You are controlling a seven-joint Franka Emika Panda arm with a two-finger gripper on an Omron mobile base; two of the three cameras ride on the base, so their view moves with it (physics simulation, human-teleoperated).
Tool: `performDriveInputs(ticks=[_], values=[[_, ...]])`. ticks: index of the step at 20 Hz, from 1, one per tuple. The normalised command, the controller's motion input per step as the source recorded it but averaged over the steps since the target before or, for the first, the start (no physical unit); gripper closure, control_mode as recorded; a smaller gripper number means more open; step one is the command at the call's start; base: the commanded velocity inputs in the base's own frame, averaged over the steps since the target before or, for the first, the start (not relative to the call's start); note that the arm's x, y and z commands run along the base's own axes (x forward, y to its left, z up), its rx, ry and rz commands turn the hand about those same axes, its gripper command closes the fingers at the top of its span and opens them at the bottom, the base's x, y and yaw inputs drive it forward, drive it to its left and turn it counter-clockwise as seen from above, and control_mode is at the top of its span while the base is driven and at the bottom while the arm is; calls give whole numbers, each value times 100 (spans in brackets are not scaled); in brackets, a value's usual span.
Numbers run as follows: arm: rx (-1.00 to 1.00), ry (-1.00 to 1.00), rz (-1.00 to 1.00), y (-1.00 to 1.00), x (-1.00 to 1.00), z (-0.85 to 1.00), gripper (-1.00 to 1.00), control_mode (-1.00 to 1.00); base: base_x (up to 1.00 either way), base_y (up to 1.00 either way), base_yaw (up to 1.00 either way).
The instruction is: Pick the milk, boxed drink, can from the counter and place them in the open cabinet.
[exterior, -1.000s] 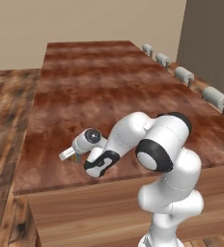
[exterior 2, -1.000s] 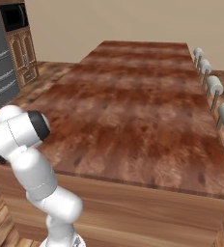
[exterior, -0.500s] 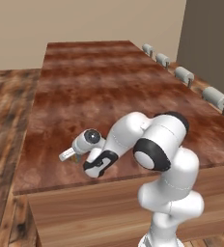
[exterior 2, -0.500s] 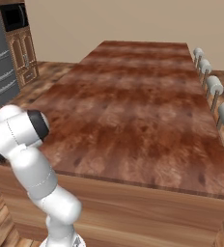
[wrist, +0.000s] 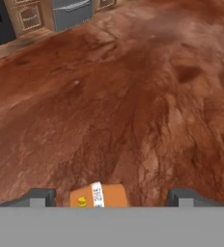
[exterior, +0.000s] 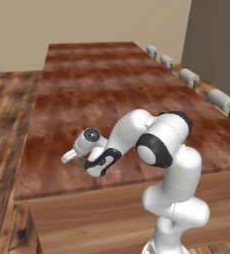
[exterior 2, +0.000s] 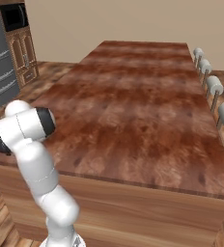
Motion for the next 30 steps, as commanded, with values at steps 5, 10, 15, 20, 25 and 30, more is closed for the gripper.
performDriveInputs(ticks=[5,10,15,20,25,30], values=[[-3,1,0,0,0,-30,100,-100,0,0,0],[0,0,0,0,0,-2,100,-100,0,0,0],[0,0,0,0,0,2,100,-100,0,0,0],[0,-4,-3,0,-1,65,100,-100,0,0,0],[0,-5,-1,0,-6,100,100,-100,0,0,0],[0,0,0,0,-21,100,100,-100,0,0,0]])
